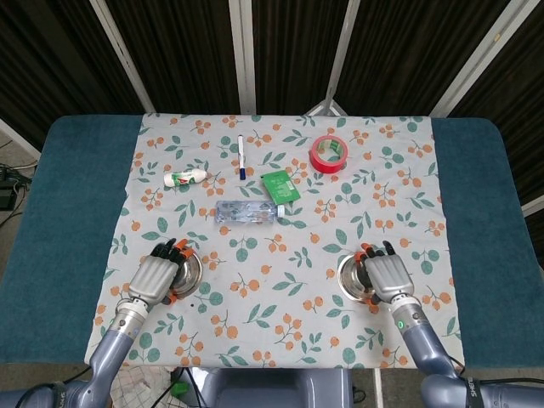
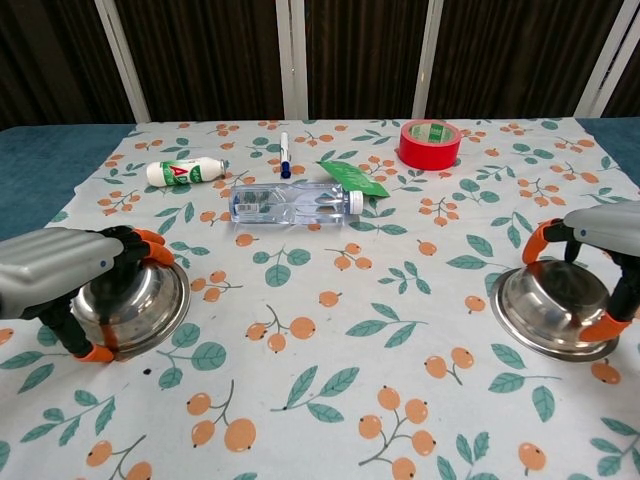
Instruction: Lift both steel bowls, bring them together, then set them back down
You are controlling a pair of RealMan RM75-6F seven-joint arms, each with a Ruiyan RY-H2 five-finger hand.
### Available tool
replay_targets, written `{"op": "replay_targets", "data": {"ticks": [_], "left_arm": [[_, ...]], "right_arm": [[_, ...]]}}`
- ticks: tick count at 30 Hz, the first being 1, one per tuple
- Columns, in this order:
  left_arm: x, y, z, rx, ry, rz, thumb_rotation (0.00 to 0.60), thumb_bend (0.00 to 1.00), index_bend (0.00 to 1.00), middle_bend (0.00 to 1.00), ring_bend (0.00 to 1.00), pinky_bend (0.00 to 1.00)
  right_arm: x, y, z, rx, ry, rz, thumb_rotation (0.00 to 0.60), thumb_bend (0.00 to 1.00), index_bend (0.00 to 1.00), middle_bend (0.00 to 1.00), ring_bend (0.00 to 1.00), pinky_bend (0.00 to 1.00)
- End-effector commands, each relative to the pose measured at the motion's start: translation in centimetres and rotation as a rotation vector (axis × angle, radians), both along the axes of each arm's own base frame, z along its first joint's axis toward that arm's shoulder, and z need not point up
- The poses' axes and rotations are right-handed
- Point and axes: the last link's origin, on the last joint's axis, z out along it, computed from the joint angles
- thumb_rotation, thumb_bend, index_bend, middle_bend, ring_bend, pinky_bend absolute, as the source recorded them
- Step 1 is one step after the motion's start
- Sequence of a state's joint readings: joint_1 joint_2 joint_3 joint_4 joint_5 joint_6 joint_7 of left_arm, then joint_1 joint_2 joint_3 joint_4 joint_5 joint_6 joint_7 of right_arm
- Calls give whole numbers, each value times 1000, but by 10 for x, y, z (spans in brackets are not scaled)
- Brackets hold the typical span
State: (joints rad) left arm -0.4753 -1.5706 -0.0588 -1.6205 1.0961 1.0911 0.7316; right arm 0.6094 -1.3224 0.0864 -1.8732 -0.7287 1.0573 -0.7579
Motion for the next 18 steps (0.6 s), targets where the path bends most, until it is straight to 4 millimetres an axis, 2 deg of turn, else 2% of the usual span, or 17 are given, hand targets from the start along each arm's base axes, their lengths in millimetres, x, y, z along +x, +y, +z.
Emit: {"op": "replay_targets", "data": {"ticks": [1, 12, 18], "left_arm": [[-1, 0, 1, 2, 5, 1, 600, 47, 163, 43, 15, 147], [0, 2, 4, 13, 6, 8, 600, 66, 163, 51, 23, 163], [1, 0, 6, 11, 5, 2, 600, 66, 164, 51, 24, 172]], "right_arm": [[1, -2, -4, 14, 13, -7, 600, 91, 229, 144, 282, 15], [4, -4, -7, 32, -4, -6, 600, 92, 294, 256, 390, 82], [4, -4, -6, 20, -16, 11, 600, 130, 417, 351, 464, 128]]}}
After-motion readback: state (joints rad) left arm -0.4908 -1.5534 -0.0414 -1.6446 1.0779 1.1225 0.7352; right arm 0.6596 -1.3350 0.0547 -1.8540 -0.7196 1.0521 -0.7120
